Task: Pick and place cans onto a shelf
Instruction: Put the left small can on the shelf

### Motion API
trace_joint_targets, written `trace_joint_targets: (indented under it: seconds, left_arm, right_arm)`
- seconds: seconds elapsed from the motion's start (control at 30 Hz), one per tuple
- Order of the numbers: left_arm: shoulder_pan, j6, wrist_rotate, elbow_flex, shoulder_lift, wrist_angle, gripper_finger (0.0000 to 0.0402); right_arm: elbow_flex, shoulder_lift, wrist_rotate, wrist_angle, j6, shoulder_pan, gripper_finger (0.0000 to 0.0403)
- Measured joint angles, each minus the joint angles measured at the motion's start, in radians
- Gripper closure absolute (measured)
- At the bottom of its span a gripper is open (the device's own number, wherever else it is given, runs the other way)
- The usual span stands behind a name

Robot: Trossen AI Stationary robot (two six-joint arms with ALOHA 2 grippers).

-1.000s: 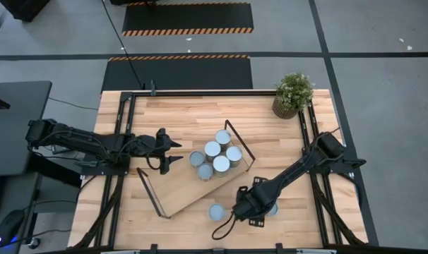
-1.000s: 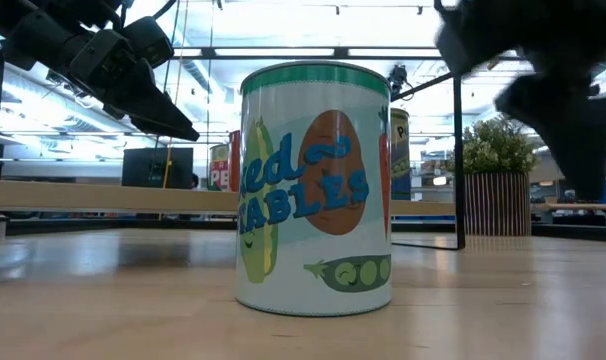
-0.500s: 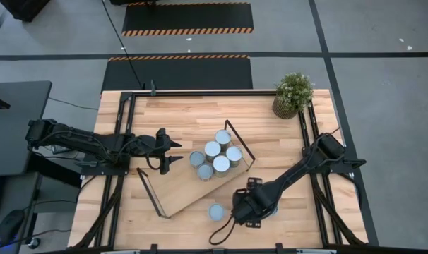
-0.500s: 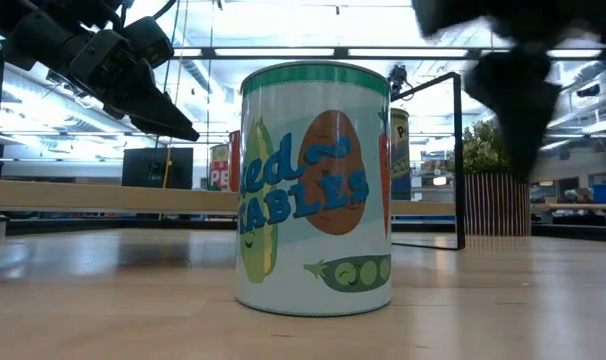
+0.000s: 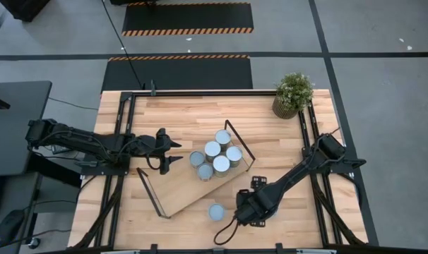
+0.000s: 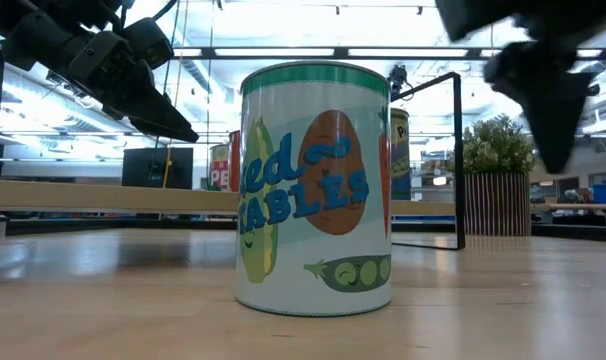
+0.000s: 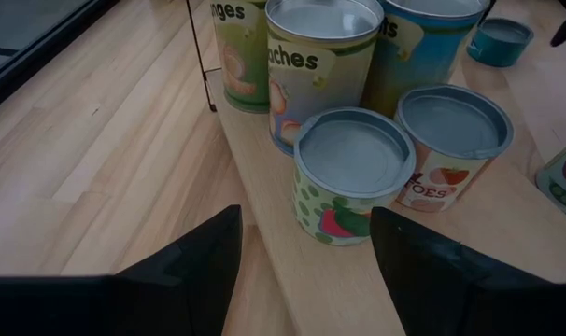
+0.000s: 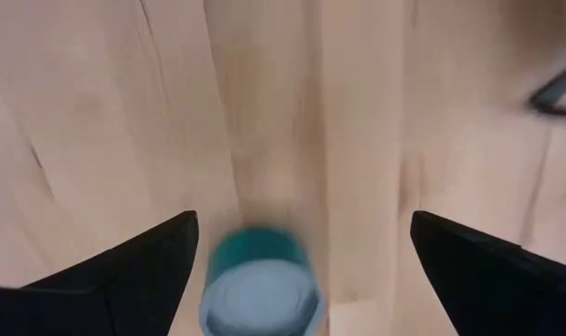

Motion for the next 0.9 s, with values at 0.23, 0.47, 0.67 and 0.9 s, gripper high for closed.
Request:
trace_joint_targets:
  seconds: [0.23,0.47,0.67,0.9]
  left_arm:
    - [0.000,-0.005,0.000,0.000,0.000,0.000,0.0159]
    - [0.000,-0.007,0.000,0.000,0.000,0.000,0.0159]
    - [0.000,-0.007,0.000,0.000,0.000,0.000,0.0159]
    - [0.000,-0.007,0.000,0.000,0.000,0.000,0.0159]
  right_arm:
    - [-0.067,0.001,-0.033,0.034,0.039,0.034,0.0003]
    - [-0.132,0.001,-0.077,0.046,0.057,0.049,0.0003]
    - [-0.193,0.000,-0.151,0.092,0.062,0.053,0.0005]
    - [-0.217,0.000,-0.155,0.103,0.065,0.054,0.0024]
